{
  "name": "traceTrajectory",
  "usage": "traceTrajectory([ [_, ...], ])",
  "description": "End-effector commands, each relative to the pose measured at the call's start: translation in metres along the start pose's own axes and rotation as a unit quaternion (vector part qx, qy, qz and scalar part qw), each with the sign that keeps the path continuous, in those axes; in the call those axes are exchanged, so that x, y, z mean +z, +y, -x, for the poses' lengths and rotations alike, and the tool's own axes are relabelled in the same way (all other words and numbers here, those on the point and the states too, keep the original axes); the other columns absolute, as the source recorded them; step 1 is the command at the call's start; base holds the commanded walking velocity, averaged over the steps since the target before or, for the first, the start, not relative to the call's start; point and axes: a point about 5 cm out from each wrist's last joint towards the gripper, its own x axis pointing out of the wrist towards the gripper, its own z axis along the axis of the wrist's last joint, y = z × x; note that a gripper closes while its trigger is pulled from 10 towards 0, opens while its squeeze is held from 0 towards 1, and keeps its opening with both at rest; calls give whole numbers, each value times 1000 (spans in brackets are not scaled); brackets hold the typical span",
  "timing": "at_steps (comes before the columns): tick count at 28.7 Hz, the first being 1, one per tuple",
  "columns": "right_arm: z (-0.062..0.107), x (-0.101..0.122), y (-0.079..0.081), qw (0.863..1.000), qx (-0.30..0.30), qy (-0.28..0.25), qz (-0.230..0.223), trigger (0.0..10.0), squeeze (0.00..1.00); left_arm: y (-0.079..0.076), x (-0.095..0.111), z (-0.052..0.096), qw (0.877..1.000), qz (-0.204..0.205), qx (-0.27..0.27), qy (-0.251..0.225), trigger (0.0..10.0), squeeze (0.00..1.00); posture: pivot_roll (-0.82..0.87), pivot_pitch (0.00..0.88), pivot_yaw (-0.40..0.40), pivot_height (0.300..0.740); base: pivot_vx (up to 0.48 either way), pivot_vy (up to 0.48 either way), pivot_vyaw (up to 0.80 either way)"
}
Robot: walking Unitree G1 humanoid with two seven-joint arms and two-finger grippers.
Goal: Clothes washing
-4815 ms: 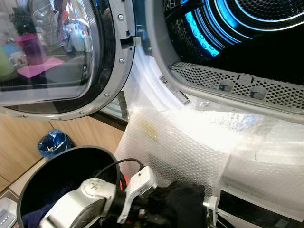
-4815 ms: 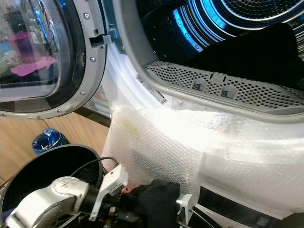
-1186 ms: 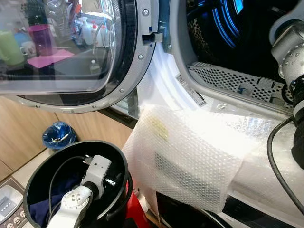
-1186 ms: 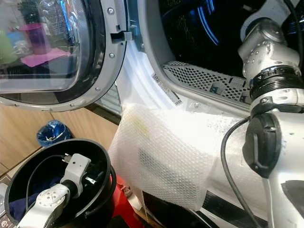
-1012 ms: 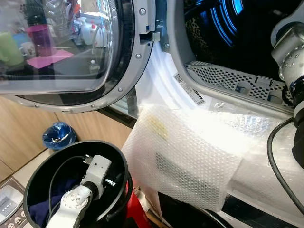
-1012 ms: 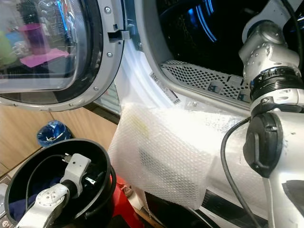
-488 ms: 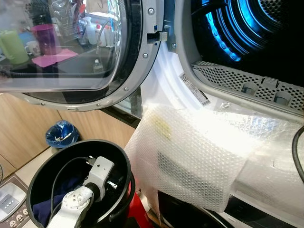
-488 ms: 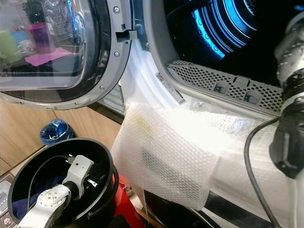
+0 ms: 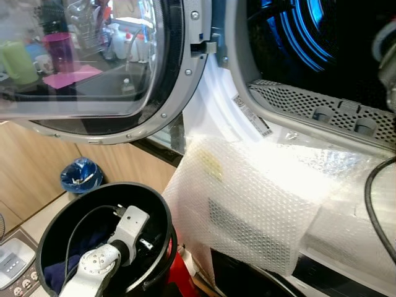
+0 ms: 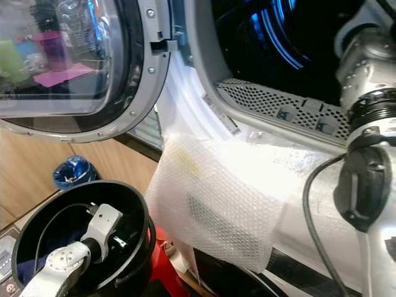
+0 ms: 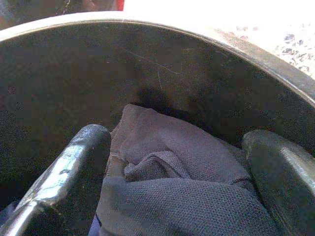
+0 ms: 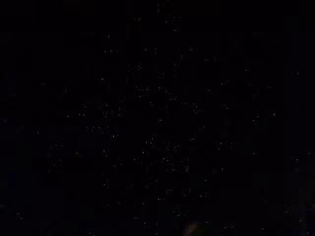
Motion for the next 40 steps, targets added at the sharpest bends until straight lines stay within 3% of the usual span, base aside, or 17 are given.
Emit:
traceTrajectory([
  [1,0,35,-19,996,-60,-56,-15,10000,1000,-4,-6,2,1000,4,-9,18,10000,0,-50,3,58,740,0,0,0],
  [5,-1,14,-31,996,-92,-7,20,10000,1000,-6,-6,3,1000,6,-14,20,10000,0,-50,5,55,740,0,0,0],
  [10,1,-36,-46,982,-99,92,-133,10000,1000,-9,-8,7,999,3,-28,31,10000,0,-38,13,57,740,0,0,0],
  [11,1,-36,-46,982,-99,92,-133,10000,1000,-9,-8,7,999,3,-28,31,10000,0,-38,13,57,740,0,0,0],
  [12,3,-45,-54,971,-118,105,-181,10000,1000,-8,-8,8,999,3,-28,31,10000,0,-31,15,58,740,0,0,0],
  [17,5,-58,-60,949,-134,124,-257,10000,1000,-6,-10,12,999,5,-34,38,10000,0,-35,13,81,740,0,0,0],
  [21,3,-50,-51,955,-97,101,-260,10000,1000,-6,-7,12,999,5,-38,37,10000,0,-38,13,93,740,0,0,0],
  [23,0,-33,-47,970,-80,60,-223,10000,1000,-6,-5,11,999,10,-39,34,10000,0,-37,19,97,740,0,0,0],
  [24,0,-25,-46,974,-74,43,-212,10000,357,-6,-4,11,999,10,-39,33,10000,0,-36,21,98,740,0,0,0],
  [25,-1,-18,-44,978,-70,29,-192,10000,24,-6,-3,11,999,10,-40,33,10000,0,-35,21,97,740,0,0,0],
  [26,-1,-6,-42,988,-73,6,-138,10000,0,-6,-3,12,999,9,-42,32,10000,0,-36,21,98,740,0,0,0],
  [31,-1,7,-30,995,-59,-5,-76,10000,0,-6,-3,14,999,9,-42,34,10000,0,-31,25,95,740,0,0,0],
  [35,-1,1,-19,997,-39,41,-44,10000,0,-7,-3,15,999,10,-40,35,10000,0,-30,19,90,740,0,0,0],
  [36,-1,8,-13,1000,-3,19,2,10000,0,-8,-3,15,999,10,-39,35,10000,0,-28,15,86,740,0,0,0],
  [38,-1,12,-17,1000,-11,14,12,10000,0,-8,-3,15,999,11,-39,34,10000,0,-27,14,85,740,0,0,0],
  [39,-1,12,-20,1000,-14,17,8,10000,365,-9,-3,15,999,12,-39,34,10000,0,-34,9,87,740,0,0,0],
  [40,-1,12,-22,1000,-13,20,20,10000,365,-9,-3,15,999,12,-39,35,10000,0,-34,9,87,740,0,0,0],
])
